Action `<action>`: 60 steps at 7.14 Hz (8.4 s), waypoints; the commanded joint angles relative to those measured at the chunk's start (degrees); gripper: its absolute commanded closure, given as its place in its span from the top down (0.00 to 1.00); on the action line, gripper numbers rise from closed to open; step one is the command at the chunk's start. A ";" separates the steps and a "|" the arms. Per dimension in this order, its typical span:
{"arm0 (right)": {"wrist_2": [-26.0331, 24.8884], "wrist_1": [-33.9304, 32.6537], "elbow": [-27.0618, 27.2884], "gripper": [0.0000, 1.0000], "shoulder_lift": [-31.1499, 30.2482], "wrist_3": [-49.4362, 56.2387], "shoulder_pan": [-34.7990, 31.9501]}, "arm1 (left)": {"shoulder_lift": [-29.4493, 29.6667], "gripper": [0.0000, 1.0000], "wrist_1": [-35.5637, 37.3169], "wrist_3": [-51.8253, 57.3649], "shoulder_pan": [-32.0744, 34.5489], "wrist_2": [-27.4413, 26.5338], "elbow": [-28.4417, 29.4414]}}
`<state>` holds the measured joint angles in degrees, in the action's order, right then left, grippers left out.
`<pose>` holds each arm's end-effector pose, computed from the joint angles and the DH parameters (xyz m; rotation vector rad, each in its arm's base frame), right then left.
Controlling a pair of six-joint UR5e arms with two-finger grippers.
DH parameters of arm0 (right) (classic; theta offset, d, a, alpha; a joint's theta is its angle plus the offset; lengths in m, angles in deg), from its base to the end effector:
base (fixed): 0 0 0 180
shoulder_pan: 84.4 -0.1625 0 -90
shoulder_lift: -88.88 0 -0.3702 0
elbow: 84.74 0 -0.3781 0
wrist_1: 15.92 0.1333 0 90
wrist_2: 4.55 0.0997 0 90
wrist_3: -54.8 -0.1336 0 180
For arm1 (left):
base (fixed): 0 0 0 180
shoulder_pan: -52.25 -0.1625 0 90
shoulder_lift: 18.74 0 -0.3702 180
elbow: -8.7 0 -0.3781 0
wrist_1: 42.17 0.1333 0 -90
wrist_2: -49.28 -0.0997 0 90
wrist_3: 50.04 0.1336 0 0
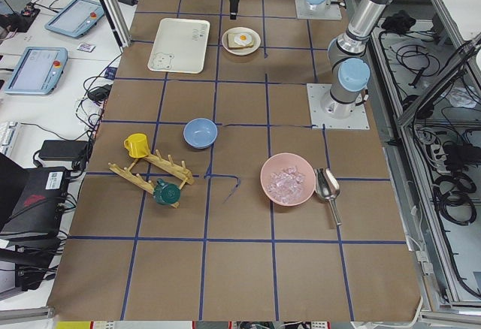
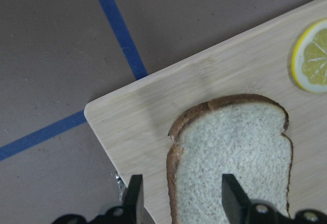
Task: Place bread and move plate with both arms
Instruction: 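Move the right gripper down over the bread slice on the cutting board, then close the right gripper on the bread slice's edge and lift it, then carry the bread slice with the right gripper over the egg toast plate, then lay the bread onto the egg toast, open the right gripper, raise it, then reach the left gripper to the white plate's rim while the right arm withdraws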
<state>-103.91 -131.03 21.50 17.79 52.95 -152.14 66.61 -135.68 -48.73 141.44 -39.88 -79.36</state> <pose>-0.0878 -0.5090 0.1479 -0.6049 -2.9355 -0.3026 -0.1289 -0.4542 0.4468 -0.0143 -3.1268 0.0845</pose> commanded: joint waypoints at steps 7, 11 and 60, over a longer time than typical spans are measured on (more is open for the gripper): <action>-0.22 -2.40 0.10 0.59 3.59 0.00 0.76 | 0.00 1.00 0.00 0.00 0.02 -0.06 0.00; 0.13 -1.96 0.10 0.06 3.68 -0.18 1.47 | -0.09 1.00 -0.09 0.09 0.02 -0.06 0.00; 8.21 25.81 -15.28 1.00 -18.91 4.22 -24.64 | 21.53 0.97 41.49 -29.45 14.17 10.40 -26.02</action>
<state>-95.64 -105.14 6.23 -1.05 57.21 -176.82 87.08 -94.28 -78.62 155.49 -29.43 -105.26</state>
